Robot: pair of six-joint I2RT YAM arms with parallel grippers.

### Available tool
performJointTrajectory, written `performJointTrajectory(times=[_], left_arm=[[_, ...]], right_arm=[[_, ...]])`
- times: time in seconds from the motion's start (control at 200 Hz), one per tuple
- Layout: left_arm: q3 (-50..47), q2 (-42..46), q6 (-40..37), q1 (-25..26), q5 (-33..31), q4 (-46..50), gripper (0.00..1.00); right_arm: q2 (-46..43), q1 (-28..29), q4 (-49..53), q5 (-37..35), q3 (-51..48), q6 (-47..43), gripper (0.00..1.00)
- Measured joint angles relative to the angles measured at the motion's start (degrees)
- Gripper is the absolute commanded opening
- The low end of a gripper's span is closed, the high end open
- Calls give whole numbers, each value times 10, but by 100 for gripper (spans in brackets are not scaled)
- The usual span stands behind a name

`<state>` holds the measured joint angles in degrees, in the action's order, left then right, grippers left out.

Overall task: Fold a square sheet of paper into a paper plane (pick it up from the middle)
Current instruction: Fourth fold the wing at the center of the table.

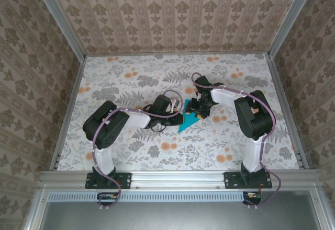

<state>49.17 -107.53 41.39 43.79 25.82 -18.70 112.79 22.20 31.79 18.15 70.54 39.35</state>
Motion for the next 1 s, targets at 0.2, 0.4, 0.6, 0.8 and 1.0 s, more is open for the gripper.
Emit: performJointTrajectory(times=[0.2,0.4,0.6,0.8,1.0], left_arm=[[0,0,0,0,1,-1,12],[0,0,0,0,1,-1,11],[0,-1,0,0,1,0,6],[0,-4,0,0,1,3,0],[5,-4,0,0,1,15,0]], right_arm=[[1,2,2,-1,2,-2,58],[2,2,2,-2,3,-2,58],[2,2,3,-2,3,-1,57],[1,2,3,-2,3,-1,56],[-3,3,3,-2,2,-2,55]])
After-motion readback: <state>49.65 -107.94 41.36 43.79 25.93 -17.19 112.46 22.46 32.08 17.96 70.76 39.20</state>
